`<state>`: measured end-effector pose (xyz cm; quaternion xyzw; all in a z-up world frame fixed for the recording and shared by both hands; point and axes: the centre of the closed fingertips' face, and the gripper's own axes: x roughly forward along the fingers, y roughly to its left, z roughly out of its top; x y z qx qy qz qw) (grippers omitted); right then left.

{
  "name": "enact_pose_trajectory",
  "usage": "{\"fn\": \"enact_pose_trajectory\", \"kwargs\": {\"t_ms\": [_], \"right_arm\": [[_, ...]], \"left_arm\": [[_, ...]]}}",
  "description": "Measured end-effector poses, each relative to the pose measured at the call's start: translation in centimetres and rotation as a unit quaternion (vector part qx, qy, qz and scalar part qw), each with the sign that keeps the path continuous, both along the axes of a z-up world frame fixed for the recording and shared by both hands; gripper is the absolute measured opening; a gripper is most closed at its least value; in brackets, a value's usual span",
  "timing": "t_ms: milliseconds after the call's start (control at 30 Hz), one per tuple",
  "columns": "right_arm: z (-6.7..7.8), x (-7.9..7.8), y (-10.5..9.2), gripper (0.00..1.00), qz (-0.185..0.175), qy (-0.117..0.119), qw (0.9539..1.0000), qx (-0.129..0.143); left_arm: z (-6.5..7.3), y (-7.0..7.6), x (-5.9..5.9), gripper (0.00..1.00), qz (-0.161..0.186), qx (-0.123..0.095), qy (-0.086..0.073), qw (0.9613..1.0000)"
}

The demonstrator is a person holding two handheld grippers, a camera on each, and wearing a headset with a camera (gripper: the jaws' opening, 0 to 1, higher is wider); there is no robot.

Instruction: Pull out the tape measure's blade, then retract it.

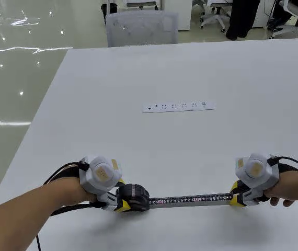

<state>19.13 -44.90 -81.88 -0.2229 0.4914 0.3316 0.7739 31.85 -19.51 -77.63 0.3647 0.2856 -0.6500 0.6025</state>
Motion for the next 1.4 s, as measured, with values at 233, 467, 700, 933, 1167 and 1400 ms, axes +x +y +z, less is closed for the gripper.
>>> {"fn": "enact_pose_trajectory", "kwargs": {"t_ms": [233,467,700,933,1167,1400], "right_arm": [[0.7,-0.2,-0.2,0.36,-0.056,-0.034,0.9976,0.022],[2.3,-0.9,0.0,0.43,-0.109,-0.064,0.9908,0.049],[3.7,-2.6,-0.6,0.56,-0.165,-0.096,0.9794,0.066],[4.8,-4.9,-1.3,0.74,-0.206,-0.137,0.9656,0.081],[6.7,-6.9,-2.2,0.89,-0.234,-0.18,0.9509,0.093],[7.2,-9.2,-2.3,0.96,-0.242,-0.198,0.9456,0.088]], "left_arm": [[2.2,1.3,2.7,0.69,0.112,-0.064,-0.019,0.9915],[3.3,3.2,3.3,0.9,0.203,-0.114,0.013,0.9724],[3.2,6.7,2.7,0.99,0.282,-0.159,0.043,0.9451],[2.3,9.1,0.7,1.0,0.299,-0.155,0.052,0.9401],[2.5,10.5,-1.0,1.0,0.31,-0.173,0.059,0.9328],[3.4,11.2,-1.6,1.0,0.318,-0.195,0.043,0.9268]]}}
